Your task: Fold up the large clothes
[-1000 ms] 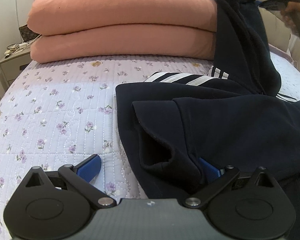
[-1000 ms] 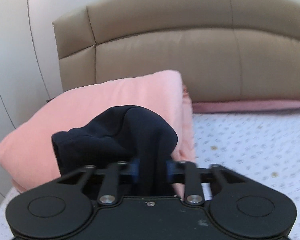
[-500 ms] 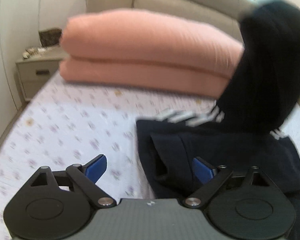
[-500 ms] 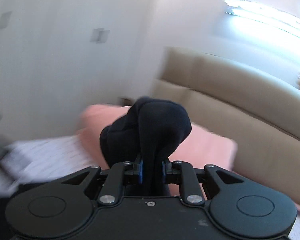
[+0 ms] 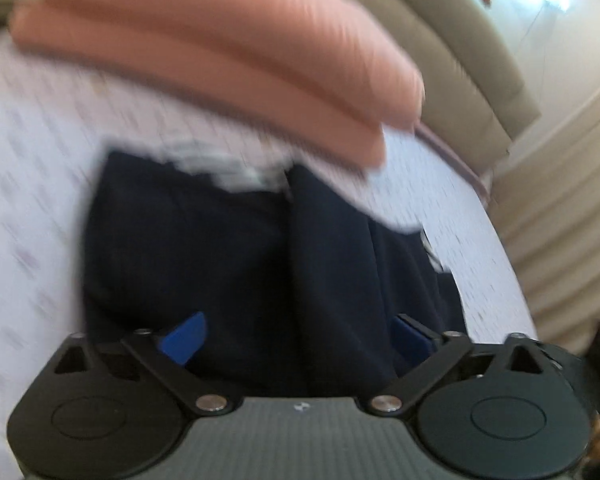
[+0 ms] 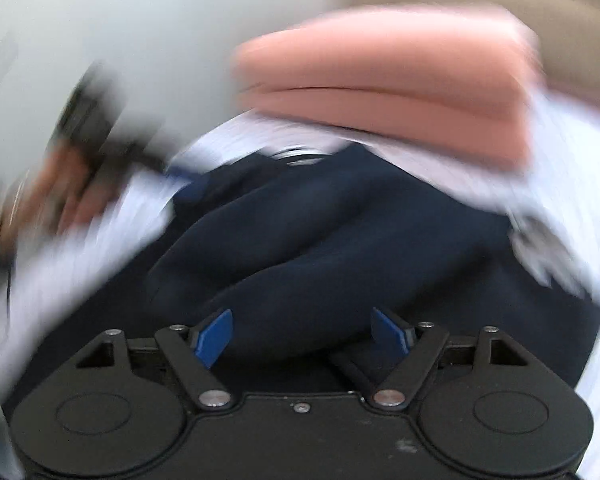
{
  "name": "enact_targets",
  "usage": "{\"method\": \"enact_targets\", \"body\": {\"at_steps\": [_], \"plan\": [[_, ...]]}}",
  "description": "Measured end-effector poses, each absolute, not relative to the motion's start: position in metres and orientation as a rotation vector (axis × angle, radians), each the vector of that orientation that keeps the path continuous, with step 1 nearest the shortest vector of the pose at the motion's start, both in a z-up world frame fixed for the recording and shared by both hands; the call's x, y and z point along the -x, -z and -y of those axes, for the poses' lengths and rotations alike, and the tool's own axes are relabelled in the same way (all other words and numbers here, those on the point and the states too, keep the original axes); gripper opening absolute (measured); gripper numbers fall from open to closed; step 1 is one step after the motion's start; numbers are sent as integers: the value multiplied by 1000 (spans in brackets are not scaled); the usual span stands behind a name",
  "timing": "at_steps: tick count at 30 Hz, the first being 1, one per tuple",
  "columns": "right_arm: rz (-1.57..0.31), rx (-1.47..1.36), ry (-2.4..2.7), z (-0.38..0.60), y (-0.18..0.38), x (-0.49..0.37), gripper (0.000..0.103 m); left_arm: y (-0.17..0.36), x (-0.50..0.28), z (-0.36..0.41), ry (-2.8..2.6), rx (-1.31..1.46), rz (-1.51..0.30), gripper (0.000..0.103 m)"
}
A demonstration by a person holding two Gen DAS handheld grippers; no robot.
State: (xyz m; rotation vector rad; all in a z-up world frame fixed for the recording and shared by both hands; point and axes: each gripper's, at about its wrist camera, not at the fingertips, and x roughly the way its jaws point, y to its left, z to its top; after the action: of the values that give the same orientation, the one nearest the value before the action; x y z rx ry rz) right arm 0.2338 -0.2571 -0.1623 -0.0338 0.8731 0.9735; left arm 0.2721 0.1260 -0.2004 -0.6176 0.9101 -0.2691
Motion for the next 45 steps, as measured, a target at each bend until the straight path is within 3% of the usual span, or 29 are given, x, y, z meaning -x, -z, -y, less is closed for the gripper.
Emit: {"method": "enact_targets", "body": {"at_steps": [3, 5, 6, 7, 8, 12, 15, 17, 19, 20, 22, 23, 24, 25, 27, 32, 35, 41, 45], "plan": [[-1011, -359, -886, 272, 195, -268, 92, 220, -274, -110, 318, 648, -962, 82], [-1066, -468, -847, 265, 215, -276, 92, 225, -276, -102, 338, 608, -963, 67], [-1078, -474, -858, 258, 222, -276, 77, 226, -276, -98, 349, 581, -963, 36], [-1075, -465, -855, 253, 224, -273, 57, 226, -276, -95, 355, 559, -971, 15], [-1061, -454, -840, 247, 224, -268, 10, 224, -276, -94, 350, 556, -965, 15], [-920, -404, -725, 257, 187, -238, 7, 192, -256, -110, 347, 655, -790, 15], [-796, -308, -650, 278, 161, -224, 4, 192, -253, -113, 323, 619, -784, 10], [-855, -204, -572, 280, 172, -226, 4, 212, -253, -108, 282, 581, -865, 9], [-947, -129, -529, 277, 195, -231, 7, 238, -252, -110, 278, 641, -957, 17], [-973, -146, -524, 279, 201, -233, 14, 244, -249, -111, 276, 670, -965, 20], [-963, -260, -519, 286, 201, -229, 32, 241, -241, -114, 279, 669, -937, 25], [-953, -295, -517, 288, 195, -227, 57, 236, -238, -113, 298, 656, -920, 27], [-936, -331, -523, 290, 189, -226, 81, 231, -236, -114, 319, 646, -907, 37], [-917, -360, -534, 294, 180, -225, 88, 226, -235, -113, 338, 641, -899, 54], [-901, -406, -559, 296, 169, -224, 89, 221, -238, -108, 373, 629, -889, 69], [-1007, -270, -566, 262, 185, -222, 95, 241, -257, -77, 317, 493, -1023, 69], [-1165, -328, -549, 262, 224, -220, 95, 243, -242, -70, 309, 421, -980, 67], [-1071, -210, -563, 270, 221, -199, 91, 235, -232, -84, 273, 443, -1006, 68], [-1052, -380, -516, 305, 228, -189, 91, 227, -215, -101, 231, 462, -1016, 74]]}}
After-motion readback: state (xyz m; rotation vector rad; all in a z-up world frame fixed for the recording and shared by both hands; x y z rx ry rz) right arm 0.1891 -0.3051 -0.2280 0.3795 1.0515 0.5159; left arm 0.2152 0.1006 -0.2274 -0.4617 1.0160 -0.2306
